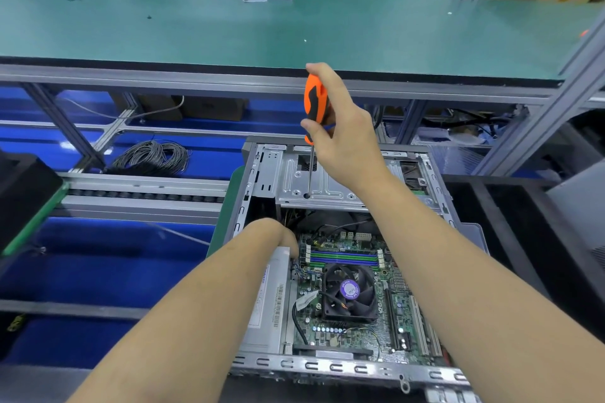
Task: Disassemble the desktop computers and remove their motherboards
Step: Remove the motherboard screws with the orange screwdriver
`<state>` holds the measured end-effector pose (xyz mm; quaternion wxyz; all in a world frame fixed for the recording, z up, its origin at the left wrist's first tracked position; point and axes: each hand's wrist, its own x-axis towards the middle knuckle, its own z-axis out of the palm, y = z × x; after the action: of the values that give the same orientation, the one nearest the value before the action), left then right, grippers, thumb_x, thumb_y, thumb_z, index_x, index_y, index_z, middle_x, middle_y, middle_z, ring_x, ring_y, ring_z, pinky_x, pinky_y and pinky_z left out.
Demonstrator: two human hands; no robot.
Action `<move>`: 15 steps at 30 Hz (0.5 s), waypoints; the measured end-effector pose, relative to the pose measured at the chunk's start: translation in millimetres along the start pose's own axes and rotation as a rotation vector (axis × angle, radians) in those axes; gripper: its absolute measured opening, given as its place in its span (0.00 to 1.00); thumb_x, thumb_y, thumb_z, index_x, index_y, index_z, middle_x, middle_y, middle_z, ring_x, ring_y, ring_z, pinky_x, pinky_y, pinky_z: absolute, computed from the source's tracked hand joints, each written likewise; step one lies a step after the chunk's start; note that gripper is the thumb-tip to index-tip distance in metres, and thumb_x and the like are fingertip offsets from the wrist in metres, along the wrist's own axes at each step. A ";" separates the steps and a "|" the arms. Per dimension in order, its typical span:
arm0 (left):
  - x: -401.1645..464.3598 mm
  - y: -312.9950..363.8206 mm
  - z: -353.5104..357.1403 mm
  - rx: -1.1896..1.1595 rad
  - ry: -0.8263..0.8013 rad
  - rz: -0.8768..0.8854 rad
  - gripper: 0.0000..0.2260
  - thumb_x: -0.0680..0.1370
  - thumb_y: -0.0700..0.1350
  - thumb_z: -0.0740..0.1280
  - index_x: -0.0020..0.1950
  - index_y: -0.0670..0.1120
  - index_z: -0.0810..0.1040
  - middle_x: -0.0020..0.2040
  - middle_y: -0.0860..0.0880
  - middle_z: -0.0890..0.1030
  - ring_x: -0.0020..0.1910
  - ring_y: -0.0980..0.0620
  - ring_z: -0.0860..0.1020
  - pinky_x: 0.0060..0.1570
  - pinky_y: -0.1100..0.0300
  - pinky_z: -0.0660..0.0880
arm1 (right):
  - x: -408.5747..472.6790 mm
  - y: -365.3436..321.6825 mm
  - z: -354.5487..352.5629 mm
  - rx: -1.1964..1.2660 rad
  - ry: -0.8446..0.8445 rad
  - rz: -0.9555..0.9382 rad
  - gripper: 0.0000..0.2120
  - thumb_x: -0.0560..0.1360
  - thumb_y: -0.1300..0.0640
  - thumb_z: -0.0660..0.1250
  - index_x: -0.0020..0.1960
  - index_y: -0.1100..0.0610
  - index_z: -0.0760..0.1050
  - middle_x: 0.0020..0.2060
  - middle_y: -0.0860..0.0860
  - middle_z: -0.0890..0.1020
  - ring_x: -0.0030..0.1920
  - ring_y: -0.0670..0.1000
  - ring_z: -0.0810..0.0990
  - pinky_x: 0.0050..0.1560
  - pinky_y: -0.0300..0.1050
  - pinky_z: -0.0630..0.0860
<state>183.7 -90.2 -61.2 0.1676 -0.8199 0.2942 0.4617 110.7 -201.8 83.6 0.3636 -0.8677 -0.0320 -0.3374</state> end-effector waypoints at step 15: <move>-29.4 -0.4 -3.5 -0.323 0.206 0.178 0.13 0.81 0.40 0.58 0.57 0.43 0.83 0.52 0.46 0.85 0.47 0.54 0.79 0.62 0.53 0.74 | 14.8 -11.4 -3.4 -0.021 0.221 -0.036 0.17 0.72 0.50 0.75 0.56 0.56 0.77 0.41 0.43 0.76 0.39 0.42 0.73 0.45 0.38 0.72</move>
<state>174.4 -82.2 -34.3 -0.0384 -0.8498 0.3032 0.4295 116.8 -198.5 101.2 0.3497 -0.8284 -0.0037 -0.4375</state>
